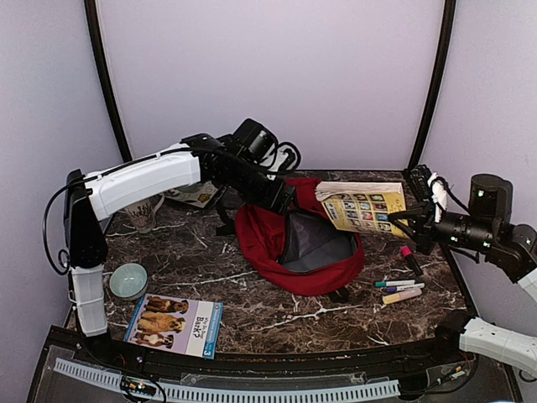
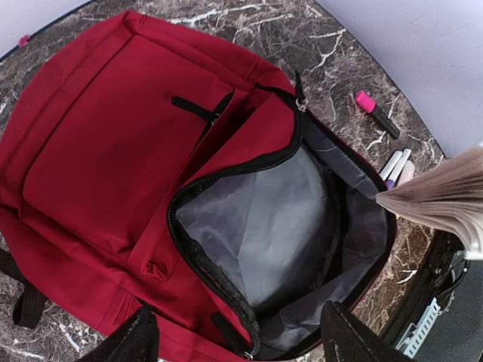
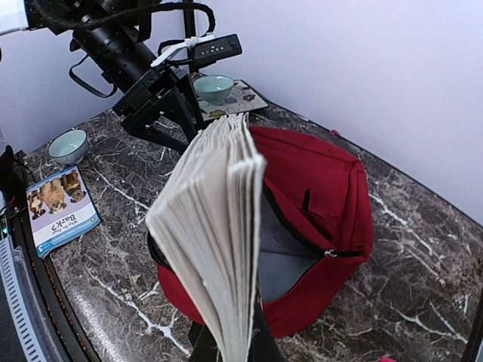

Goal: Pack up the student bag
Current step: Pick up the largest pocket of the bag from the student bag.

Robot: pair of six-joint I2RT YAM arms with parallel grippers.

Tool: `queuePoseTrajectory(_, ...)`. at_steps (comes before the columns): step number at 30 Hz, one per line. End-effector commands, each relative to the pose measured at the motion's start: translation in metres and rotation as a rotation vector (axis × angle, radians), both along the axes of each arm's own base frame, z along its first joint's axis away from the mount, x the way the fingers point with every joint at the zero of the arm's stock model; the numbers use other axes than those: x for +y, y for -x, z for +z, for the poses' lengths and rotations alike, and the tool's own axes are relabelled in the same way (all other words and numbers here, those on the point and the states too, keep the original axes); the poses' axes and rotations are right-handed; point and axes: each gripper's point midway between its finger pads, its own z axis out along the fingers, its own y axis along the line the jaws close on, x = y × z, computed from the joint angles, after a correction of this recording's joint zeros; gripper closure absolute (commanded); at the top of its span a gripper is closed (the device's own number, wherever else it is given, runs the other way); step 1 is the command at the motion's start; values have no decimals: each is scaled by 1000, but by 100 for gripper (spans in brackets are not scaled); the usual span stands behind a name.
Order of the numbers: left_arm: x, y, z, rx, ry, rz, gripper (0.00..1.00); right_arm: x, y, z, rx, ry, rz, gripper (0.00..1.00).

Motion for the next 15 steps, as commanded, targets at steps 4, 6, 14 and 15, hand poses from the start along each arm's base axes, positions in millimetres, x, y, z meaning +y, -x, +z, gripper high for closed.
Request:
queuePoseTrajectory(4, -5, -22, -41, 80, -5, 35, 29, -2, -3, -3, 40, -130, -62, 100)
queuePoseTrajectory(6, -9, -22, -50, 89, 4, 15, 31, 2, 1, -5, 40, -139, -30, 100)
queuePoseTrajectory(14, -19, -32, -70, 115, 22, 23, 46, 21, 7, -27, 61, -56, 113, 100)
queuePoseTrajectory(15, -20, -32, -73, 120, 19, 23, 52, 22, 7, -30, 51, -28, 129, 100)
